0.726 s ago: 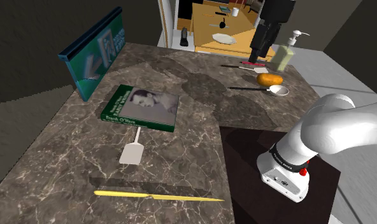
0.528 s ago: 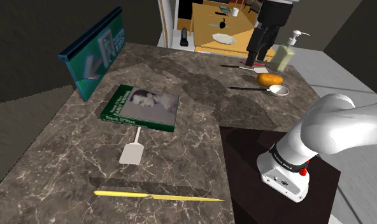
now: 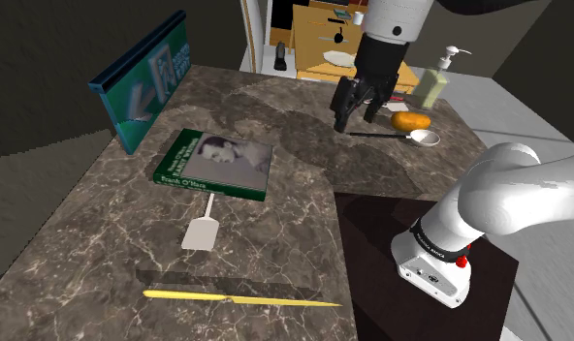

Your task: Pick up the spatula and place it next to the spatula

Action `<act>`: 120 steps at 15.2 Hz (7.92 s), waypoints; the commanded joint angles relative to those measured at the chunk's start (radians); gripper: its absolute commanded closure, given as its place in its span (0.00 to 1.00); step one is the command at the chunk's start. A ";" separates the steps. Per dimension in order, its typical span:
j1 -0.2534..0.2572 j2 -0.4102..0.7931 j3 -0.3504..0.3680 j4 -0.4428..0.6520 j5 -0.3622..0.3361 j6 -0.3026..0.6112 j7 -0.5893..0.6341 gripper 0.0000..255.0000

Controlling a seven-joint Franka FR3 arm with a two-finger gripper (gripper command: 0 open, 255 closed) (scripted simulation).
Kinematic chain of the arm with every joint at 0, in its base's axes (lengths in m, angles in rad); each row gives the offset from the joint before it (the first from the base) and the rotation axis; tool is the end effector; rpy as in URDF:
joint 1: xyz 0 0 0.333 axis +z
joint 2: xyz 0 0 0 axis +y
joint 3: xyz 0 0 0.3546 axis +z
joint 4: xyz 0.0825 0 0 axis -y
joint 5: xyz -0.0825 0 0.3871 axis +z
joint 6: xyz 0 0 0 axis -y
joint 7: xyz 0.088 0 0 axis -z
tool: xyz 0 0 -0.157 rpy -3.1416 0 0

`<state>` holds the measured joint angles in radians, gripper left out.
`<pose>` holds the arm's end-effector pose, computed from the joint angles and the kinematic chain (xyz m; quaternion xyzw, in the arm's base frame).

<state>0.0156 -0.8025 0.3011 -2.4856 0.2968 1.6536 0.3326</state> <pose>0.2587 0.1443 0.5042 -0.9964 0.0709 0.0342 0.0319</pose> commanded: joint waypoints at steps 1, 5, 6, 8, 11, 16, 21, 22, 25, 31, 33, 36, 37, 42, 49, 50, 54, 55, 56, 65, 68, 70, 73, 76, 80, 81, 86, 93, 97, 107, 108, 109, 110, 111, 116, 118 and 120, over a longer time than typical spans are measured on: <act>-0.001 0.019 0.062 -0.003 0.035 0.044 0.088 0.00; -0.019 0.097 0.193 0.013 0.085 0.147 0.254 0.00; -0.027 0.122 0.227 0.021 0.093 0.173 0.296 0.00; -0.048 0.177 0.296 0.044 0.102 0.226 0.381 0.00; -0.095 0.275 0.405 0.090 0.092 0.305 0.516 0.00; -0.218 0.483 0.612 0.196 -0.013 0.430 0.780 0.00; -0.366 0.841 0.846 0.342 -0.381 0.508 1.201 0.00; -0.348 0.940 0.851 0.380 -0.497 0.501 1.310 0.00; -0.180 1.139 0.731 0.506 -0.702 0.459 1.518 0.00; -0.131 1.188 0.675 0.493 -0.753 0.506 1.556 0.00; -0.117 1.211 0.657 0.483 -0.779 0.529 1.572 0.00; -0.117 1.210 0.656 0.483 -0.778 0.529 1.571 0.00; -0.117 1.210 0.656 0.483 -0.778 0.529 1.571 0.00; -0.117 1.210 0.657 0.483 -0.778 0.529 1.571 1.00; -0.119 1.209 0.657 0.486 -0.776 0.526 1.569 1.00; -0.119 1.210 0.657 0.486 -0.777 0.526 1.569 1.00; -0.135 1.184 0.678 0.494 -0.749 0.502 1.552 1.00; -0.141 1.176 0.685 0.499 -0.739 0.493 1.545 1.00; -0.146 1.167 0.692 0.503 -0.730 0.483 1.538 1.00; -0.190 1.096 0.743 0.555 -0.648 0.394 1.482 1.00; -0.241 1.046 0.764 0.537 -0.602 0.389 1.434 1.00; -0.324 0.972 0.786 0.478 -0.535 0.419 1.352 1.00; -0.428 0.852 0.797 0.399 -0.416 0.455 1.209 1.00; -0.482 0.741 0.761 0.333 -0.302 0.476 1.060 1.00; -0.502 0.642 0.672 0.264 -0.207 0.489 0.896 1.00; -0.506 0.625 0.649 0.250 -0.193 0.491 0.860 1.00; -0.531 0.573 0.544 0.195 -0.156 0.502 0.704 1.00; -0.593 0.564 0.420 0.164 -0.166 0.516 0.523 1.00; -0.638 0.587 0.361 0.172 -0.191 0.524 0.435 1.00; -0.758 0.712 0.238 0.272 -0.283 0.529 0.251 1.00; -0.769 0.729 0.227 0.288 -0.293 0.528 0.235 1.00; -0.780 0.746 0.217 0.306 -0.303 0.526 0.220 1.00; -0.790 0.765 0.207 0.324 -0.314 0.524 0.205 1.00; -0.801 0.784 0.197 0.344 -0.324 0.521 0.191 1.00; -0.821 0.839 0.176 0.376 -0.353 0.539 0.166 1.00; -0.820 0.853 0.176 0.363 -0.362 0.564 0.173 1.00; -0.819 0.867 0.176 0.350 -0.372 0.589 0.180 1.00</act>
<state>-0.8033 0.0571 0.4776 -2.1291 -0.0702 2.2292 0.5099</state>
